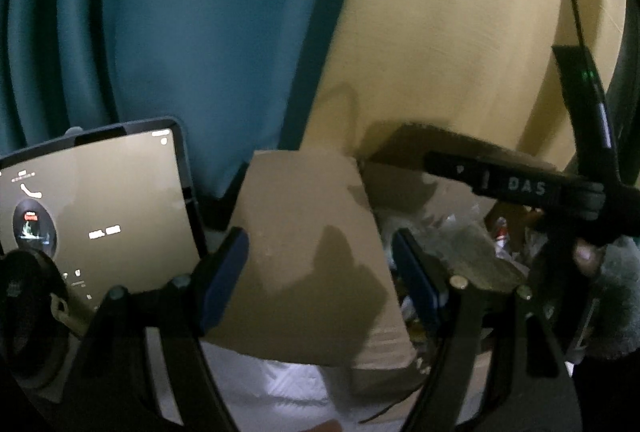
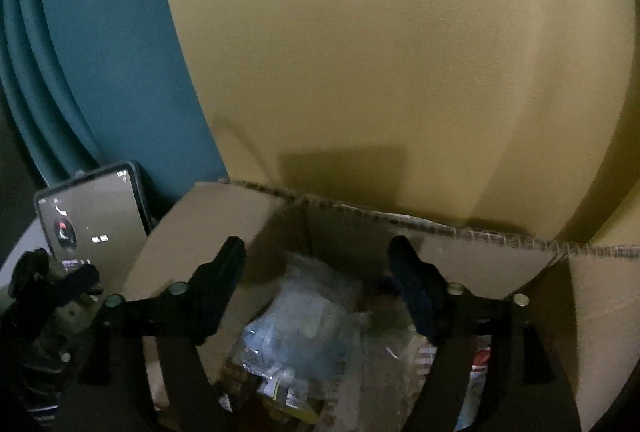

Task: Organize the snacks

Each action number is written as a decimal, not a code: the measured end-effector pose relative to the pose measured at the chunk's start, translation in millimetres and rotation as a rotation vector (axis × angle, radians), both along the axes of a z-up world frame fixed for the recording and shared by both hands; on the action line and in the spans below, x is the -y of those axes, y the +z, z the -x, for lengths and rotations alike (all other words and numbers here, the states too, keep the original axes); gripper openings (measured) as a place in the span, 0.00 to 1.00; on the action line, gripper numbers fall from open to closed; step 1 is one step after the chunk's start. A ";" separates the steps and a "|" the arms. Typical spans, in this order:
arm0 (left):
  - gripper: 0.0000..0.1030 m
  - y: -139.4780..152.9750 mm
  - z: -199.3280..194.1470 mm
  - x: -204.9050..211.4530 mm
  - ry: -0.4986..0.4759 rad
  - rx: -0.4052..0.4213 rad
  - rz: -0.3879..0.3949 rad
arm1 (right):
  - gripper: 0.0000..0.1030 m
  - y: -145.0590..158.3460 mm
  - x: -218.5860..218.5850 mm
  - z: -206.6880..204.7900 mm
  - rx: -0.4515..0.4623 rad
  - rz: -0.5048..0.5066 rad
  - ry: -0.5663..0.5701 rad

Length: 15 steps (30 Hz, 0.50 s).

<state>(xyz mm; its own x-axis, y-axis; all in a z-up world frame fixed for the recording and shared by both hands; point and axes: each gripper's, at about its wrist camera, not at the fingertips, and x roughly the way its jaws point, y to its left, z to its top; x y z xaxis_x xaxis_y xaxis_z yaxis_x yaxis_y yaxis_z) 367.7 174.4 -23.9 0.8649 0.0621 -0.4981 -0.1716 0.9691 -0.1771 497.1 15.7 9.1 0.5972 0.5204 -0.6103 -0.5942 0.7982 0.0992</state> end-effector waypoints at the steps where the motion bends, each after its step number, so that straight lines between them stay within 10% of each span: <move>1: 0.73 -0.4 0.2 1.3 -0.002 -0.001 -0.001 | 0.75 1.0 1.4 1.1 0.003 0.001 0.004; 15: 0.73 16.9 27.5 35.0 -0.041 0.018 -0.007 | 0.75 10.2 39.6 43.3 0.032 0.012 0.002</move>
<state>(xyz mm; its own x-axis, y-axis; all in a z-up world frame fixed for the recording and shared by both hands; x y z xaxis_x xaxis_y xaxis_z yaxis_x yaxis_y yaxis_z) 340.2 139.3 -7.0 0.8758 0.0301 -0.4818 -0.1289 0.9764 -0.1734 453.8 -23.8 19.3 0.6152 0.5146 -0.5973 -0.5987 0.7978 0.0707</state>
